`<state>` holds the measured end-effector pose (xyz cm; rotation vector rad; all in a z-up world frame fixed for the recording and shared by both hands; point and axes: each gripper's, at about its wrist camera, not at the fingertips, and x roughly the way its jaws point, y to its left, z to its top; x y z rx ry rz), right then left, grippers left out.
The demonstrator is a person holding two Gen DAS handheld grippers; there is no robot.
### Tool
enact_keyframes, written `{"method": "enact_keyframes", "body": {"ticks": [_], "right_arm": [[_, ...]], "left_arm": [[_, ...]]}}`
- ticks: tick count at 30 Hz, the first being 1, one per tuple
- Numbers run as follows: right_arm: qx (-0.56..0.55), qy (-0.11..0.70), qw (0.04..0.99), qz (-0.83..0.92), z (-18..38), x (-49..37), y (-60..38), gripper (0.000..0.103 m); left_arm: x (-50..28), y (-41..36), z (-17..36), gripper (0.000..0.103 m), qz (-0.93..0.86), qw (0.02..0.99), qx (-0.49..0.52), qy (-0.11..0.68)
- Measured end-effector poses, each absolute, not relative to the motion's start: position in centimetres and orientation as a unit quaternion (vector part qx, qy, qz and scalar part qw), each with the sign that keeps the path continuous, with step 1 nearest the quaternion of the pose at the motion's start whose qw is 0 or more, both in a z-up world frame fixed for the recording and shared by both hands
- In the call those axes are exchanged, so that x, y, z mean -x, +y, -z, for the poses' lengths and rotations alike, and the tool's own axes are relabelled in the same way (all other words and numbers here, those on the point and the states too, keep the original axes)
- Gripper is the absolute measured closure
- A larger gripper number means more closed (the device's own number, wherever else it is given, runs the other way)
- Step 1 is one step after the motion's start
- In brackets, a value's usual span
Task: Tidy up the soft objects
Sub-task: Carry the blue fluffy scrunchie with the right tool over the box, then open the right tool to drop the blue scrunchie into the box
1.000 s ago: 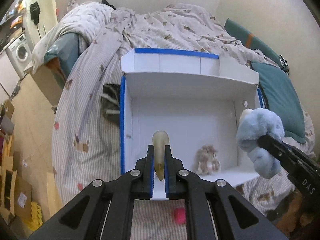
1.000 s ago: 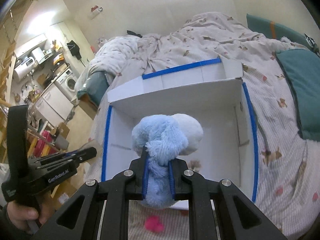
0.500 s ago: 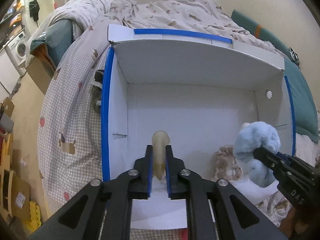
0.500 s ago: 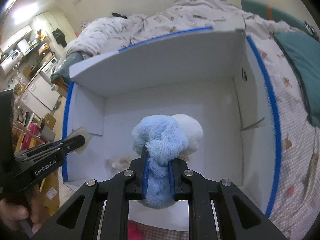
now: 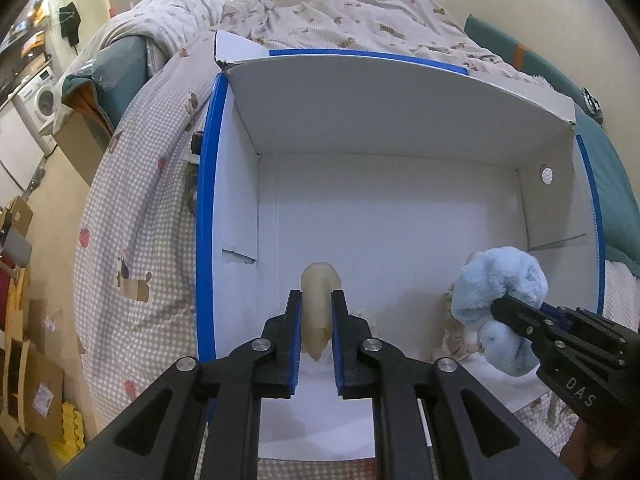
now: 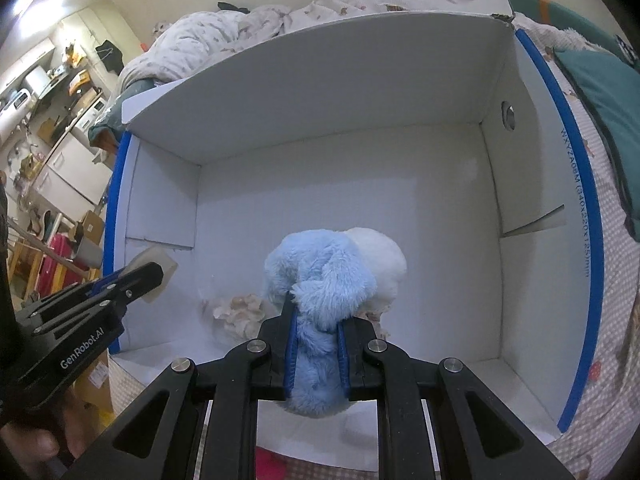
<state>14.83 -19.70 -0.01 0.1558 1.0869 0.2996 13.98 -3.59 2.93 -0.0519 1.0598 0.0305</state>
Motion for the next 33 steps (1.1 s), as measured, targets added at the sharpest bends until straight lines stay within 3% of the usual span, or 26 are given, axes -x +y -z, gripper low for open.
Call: {"method": "enact_keyframes", "body": {"ticks": [6,16,18,20,23,28,31,33], "right_arm": [[-0.071,0.519,0.841,-0.135,0.4,-15.1,-19.6,0.085],[-0.075,0.522,0.839,-0.132,0.7,-15.5,-19.2,0.085],[-0.075,0.522,0.839,-0.133,0.8,-15.5,-19.3,0.085],[-0.076,0.522,0.839,-0.132,0.8,-15.5,-19.4,0.085],[-0.08,0.521,0.839,-0.132,0.8,-15.5,-19.6,0.085],[-0.085,0.52,0.84,-0.131,0.8,-15.5,-19.9,0.084],[-0.097,0.52,0.838,-0.132,0.9,-15.5,-20.3,0.073],[-0.111,0.522,0.835,-0.137,0.9,-15.6,-20.5,0.054]], "left_arm": [[-13.7,-3.5,-3.1,0.091,-0.019,0.863,0.026,0.503],[-13.6,-3.8,-2.9,0.08,-0.02,0.859,0.019,0.511],[-13.6,-4.0,-2.9,0.075,-0.018,0.858,0.016,0.513],[-13.6,-4.2,-2.9,0.06,-0.019,0.858,0.009,0.513],[-13.4,-4.4,-3.3,0.045,-0.022,0.864,0.003,0.503],[-13.2,-4.5,-3.5,0.044,-0.024,0.866,-0.001,0.499],[-13.4,-4.6,-3.4,0.044,-0.024,0.864,-0.003,0.504],[-13.5,-4.6,-3.4,0.044,-0.022,0.861,0.0,0.509]]}}
